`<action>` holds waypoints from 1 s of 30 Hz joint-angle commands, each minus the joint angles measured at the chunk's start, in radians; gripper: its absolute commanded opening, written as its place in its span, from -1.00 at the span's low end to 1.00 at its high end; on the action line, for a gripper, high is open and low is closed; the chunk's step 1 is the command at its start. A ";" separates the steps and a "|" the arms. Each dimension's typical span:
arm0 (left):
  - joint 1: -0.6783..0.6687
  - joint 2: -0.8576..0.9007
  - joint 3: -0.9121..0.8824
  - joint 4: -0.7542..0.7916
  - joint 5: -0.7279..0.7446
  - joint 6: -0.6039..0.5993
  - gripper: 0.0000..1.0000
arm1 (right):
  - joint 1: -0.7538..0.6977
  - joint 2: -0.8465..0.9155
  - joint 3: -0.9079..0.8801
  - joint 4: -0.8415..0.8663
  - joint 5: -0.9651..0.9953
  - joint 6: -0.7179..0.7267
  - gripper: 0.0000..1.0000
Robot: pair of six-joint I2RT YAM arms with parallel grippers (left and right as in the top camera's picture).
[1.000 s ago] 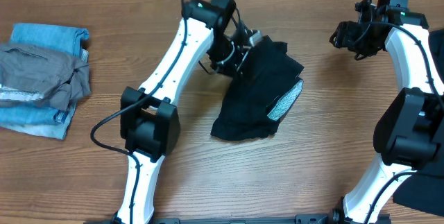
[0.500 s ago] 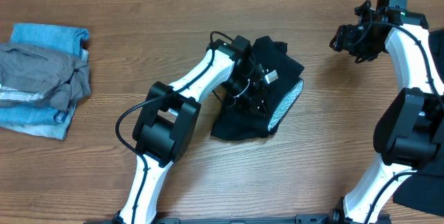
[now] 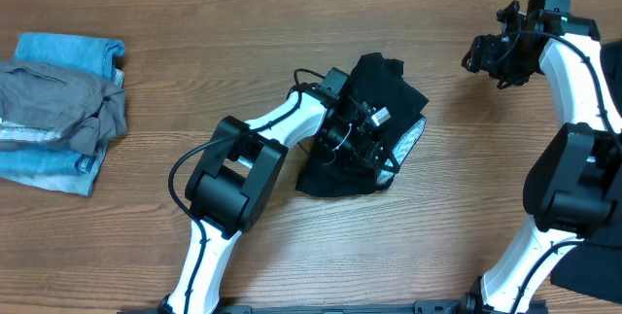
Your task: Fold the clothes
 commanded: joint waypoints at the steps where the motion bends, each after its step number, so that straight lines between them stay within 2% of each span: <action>1: -0.002 0.015 0.138 -0.040 0.055 -0.044 0.52 | -0.003 -0.010 0.008 -0.001 0.009 -0.003 0.37; 4: 0.010 0.012 0.293 0.009 -0.082 -0.117 0.64 | -0.003 -0.010 0.008 0.003 0.006 -0.003 0.38; 6: 0.027 0.012 0.346 0.139 -0.229 -0.190 0.74 | -0.003 -0.009 0.008 0.003 0.006 -0.003 0.39; 8: 0.042 0.015 0.347 0.192 -0.393 -0.235 0.75 | -0.003 -0.009 0.008 0.004 0.006 -0.003 0.45; 11: 0.039 0.040 0.344 0.229 -0.546 -0.235 0.72 | -0.003 -0.008 0.008 0.004 0.006 -0.003 0.46; 12: 0.032 0.064 0.332 0.293 -0.558 -0.227 0.71 | -0.003 -0.008 0.008 0.003 0.006 -0.003 0.46; 16: 0.028 0.191 0.330 0.328 -0.554 -0.226 0.73 | -0.003 -0.008 0.008 0.003 0.006 -0.003 0.46; 20: 0.048 0.217 0.349 0.364 -0.420 -0.229 0.52 | -0.003 -0.008 0.008 0.004 0.006 -0.003 0.46; 23: 0.072 0.155 0.482 0.299 -0.351 -0.240 0.54 | -0.003 -0.008 0.008 0.003 0.006 -0.003 0.49; 26: 0.111 0.049 0.611 0.138 -0.404 -0.211 0.85 | -0.003 -0.008 0.008 -0.002 0.006 -0.003 0.54; 28: 0.149 0.002 0.643 -0.024 -0.459 -0.146 0.96 | -0.003 -0.008 0.008 -0.002 0.006 -0.003 0.54; 30: 0.188 -0.004 0.640 -0.235 -0.591 -0.062 1.00 | -0.003 -0.008 0.008 -0.002 0.006 -0.003 0.54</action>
